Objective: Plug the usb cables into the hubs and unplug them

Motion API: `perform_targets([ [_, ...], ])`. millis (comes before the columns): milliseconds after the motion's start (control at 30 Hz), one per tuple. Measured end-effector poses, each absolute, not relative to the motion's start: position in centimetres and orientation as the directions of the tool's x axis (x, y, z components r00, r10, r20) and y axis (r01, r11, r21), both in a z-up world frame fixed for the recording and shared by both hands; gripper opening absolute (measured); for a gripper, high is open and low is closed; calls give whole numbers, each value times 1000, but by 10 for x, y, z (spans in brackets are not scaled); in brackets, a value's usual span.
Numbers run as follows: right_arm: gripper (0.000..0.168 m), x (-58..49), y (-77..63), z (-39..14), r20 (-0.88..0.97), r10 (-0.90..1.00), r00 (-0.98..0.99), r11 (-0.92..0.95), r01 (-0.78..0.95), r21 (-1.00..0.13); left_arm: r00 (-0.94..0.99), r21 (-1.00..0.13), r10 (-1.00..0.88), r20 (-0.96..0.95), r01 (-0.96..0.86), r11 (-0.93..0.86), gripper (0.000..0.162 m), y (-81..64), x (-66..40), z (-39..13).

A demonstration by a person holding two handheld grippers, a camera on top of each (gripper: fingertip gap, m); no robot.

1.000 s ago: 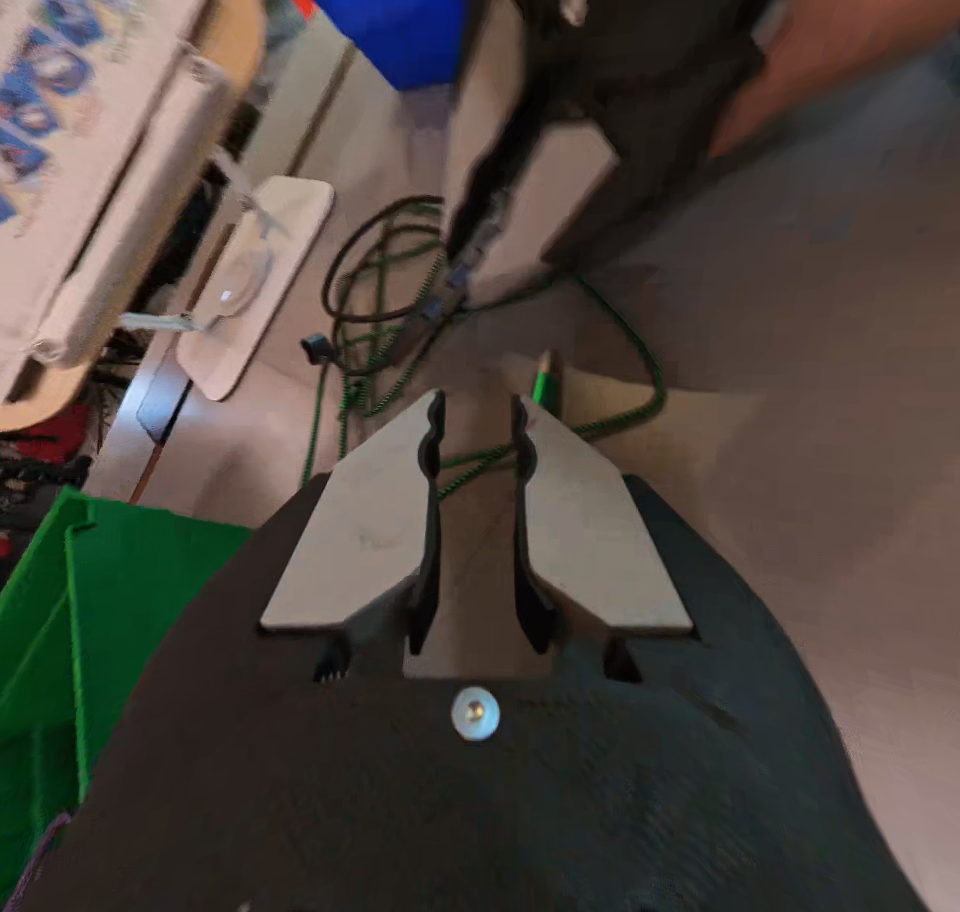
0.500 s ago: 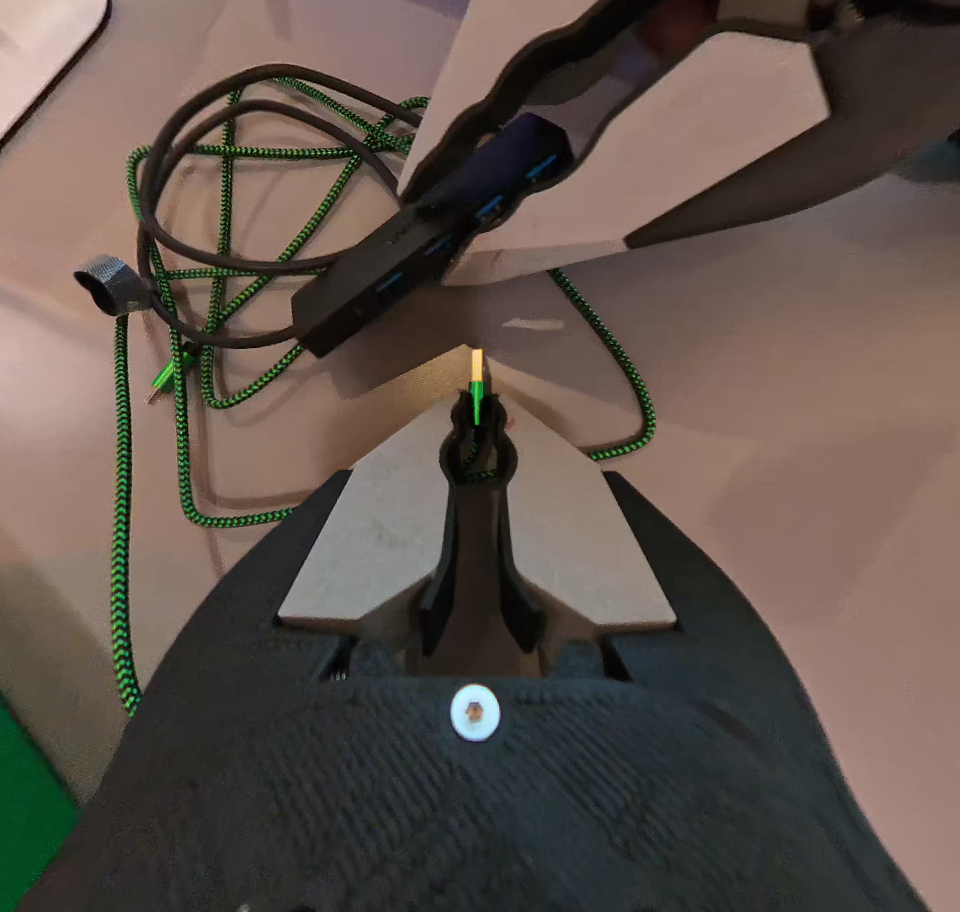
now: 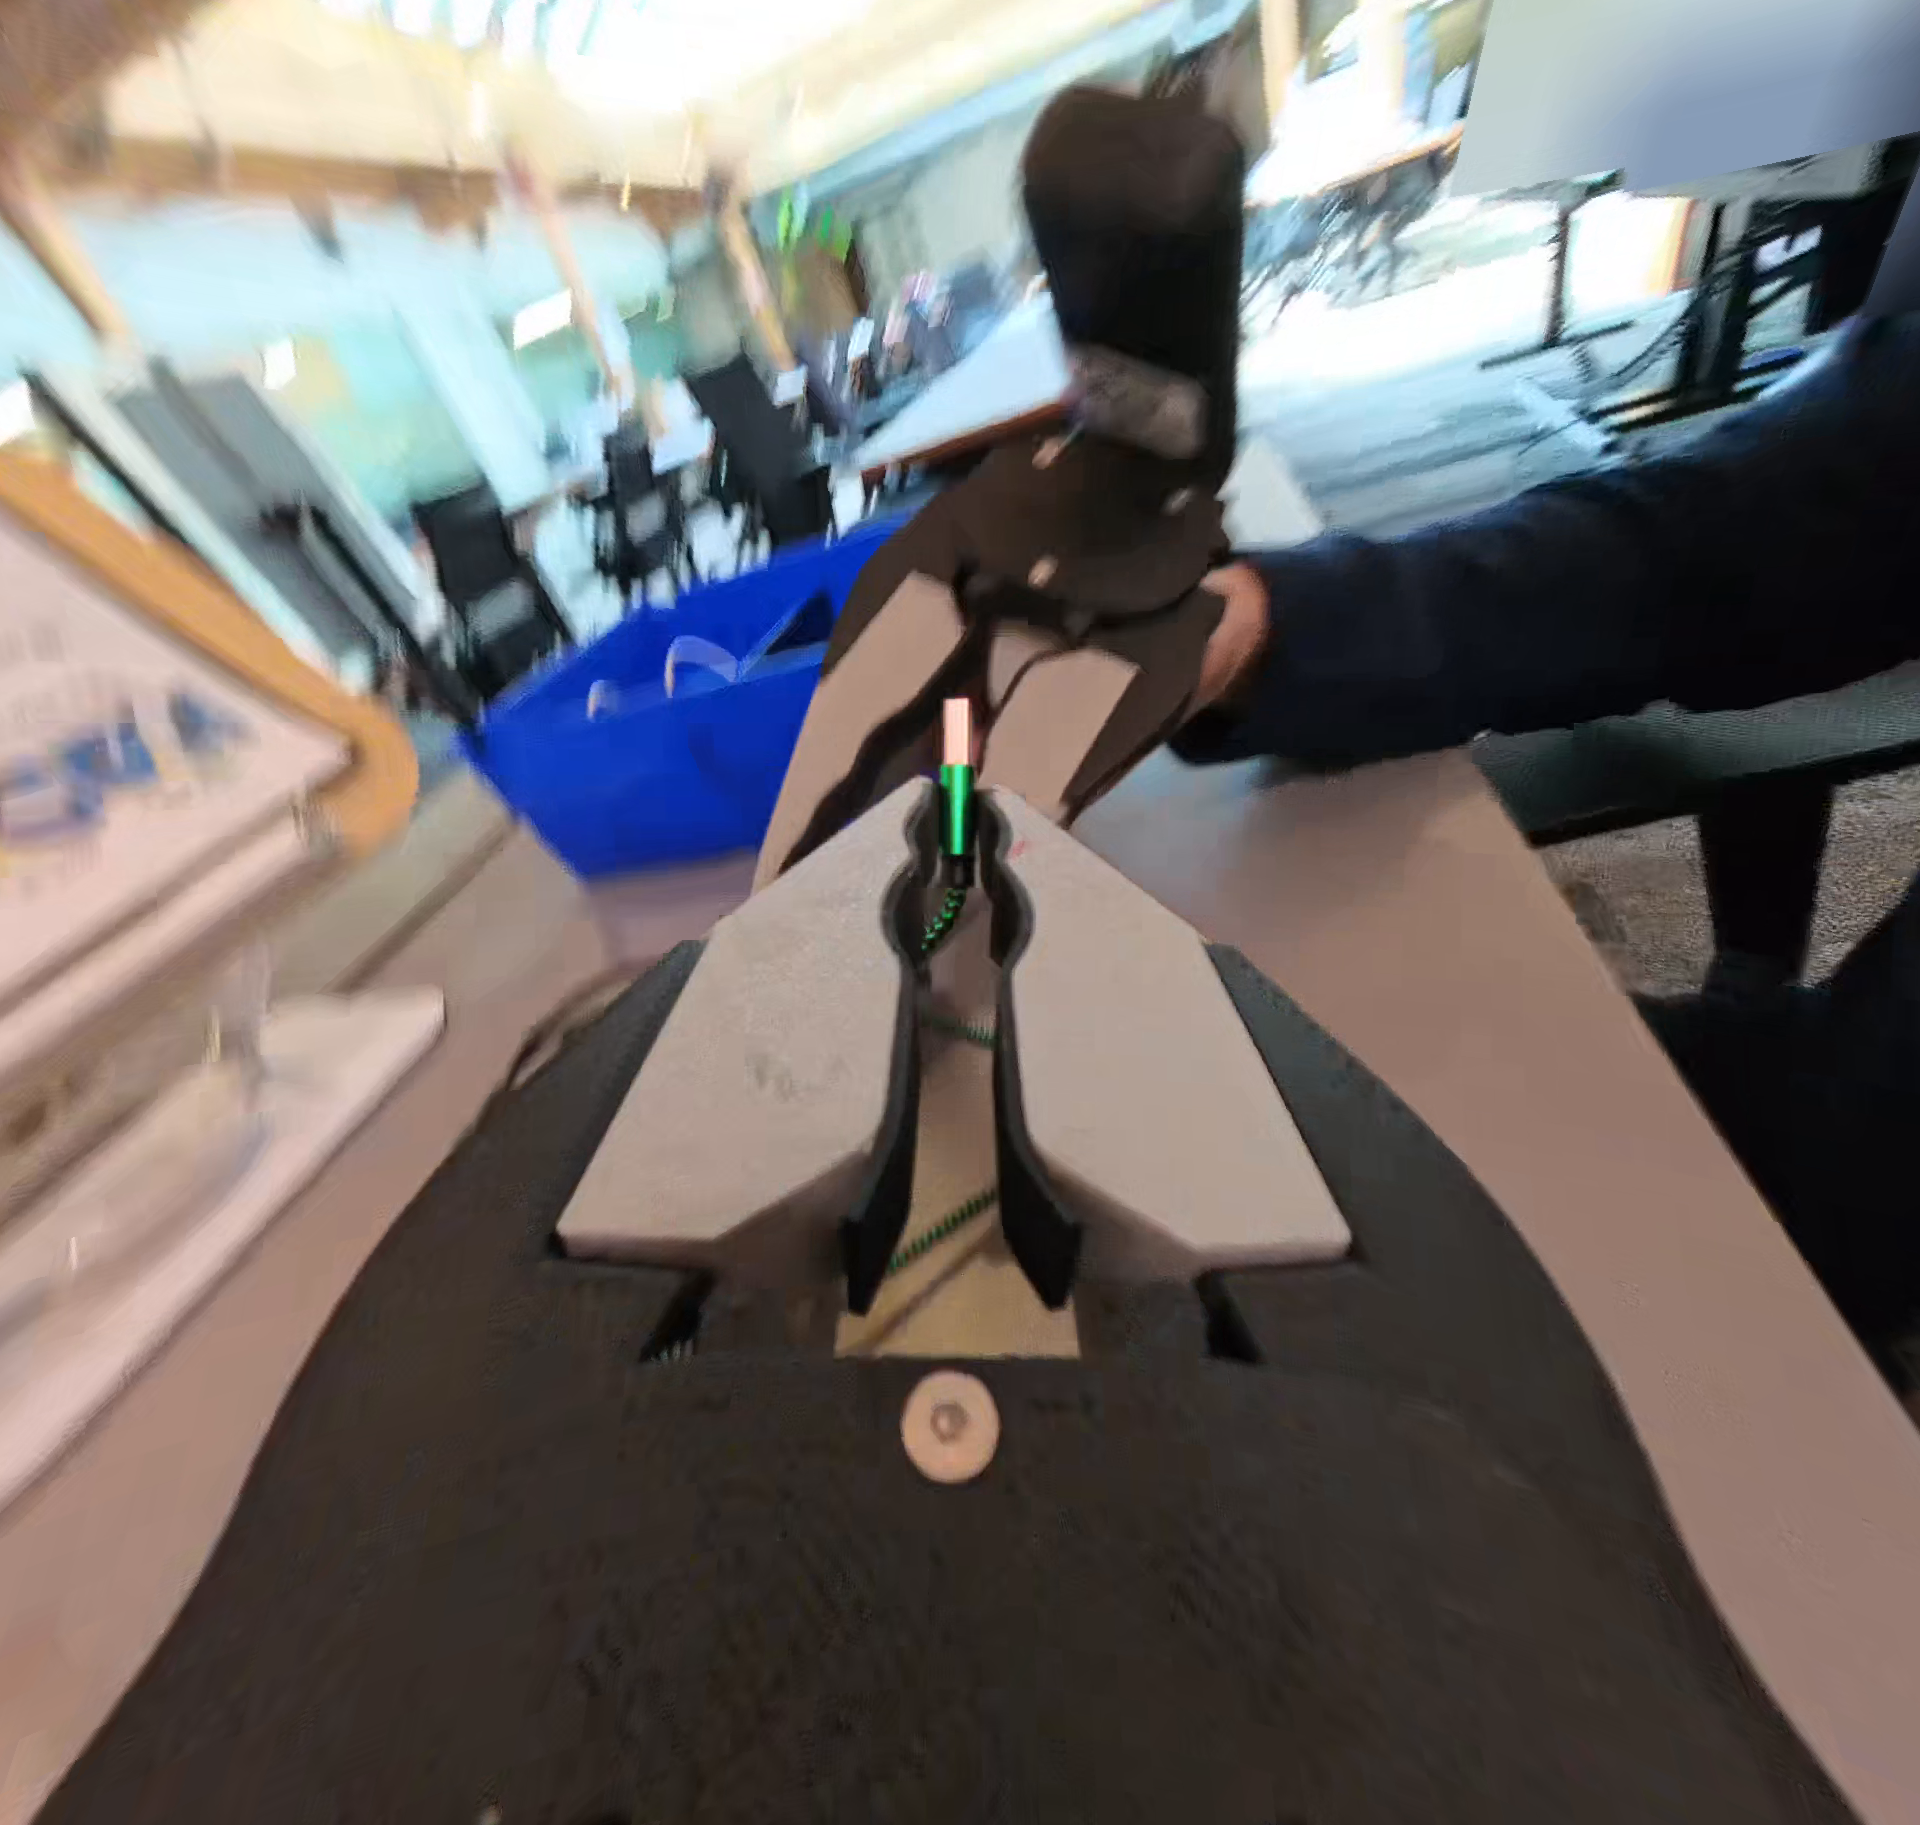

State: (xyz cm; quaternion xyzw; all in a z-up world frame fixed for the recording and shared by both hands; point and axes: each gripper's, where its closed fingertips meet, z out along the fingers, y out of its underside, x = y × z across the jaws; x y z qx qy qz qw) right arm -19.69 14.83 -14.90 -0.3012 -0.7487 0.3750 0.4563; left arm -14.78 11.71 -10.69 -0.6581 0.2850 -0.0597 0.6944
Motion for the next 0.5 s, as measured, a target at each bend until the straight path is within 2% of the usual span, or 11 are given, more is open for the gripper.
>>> perform_targets([
  [100,27,-192,138,-149,472,765,-437,556,78,-828,785,-910,-470,-403,-290,296,3,95,-130,-83],
  [200,28,-186,126,-150,467,736,-490,554,39,-831,758,-902,-506,-411,-260,343,3,80,-126,-76],
  [333,28,-172,106,-133,428,706,-564,482,-60,-874,782,-919,-489,-386,-281,276,3,86,-137,-85],
  [500,22,-168,117,-106,389,759,-523,387,-119,-914,831,-917,-390,-396,-377,129,3,110,-158,-109],
])
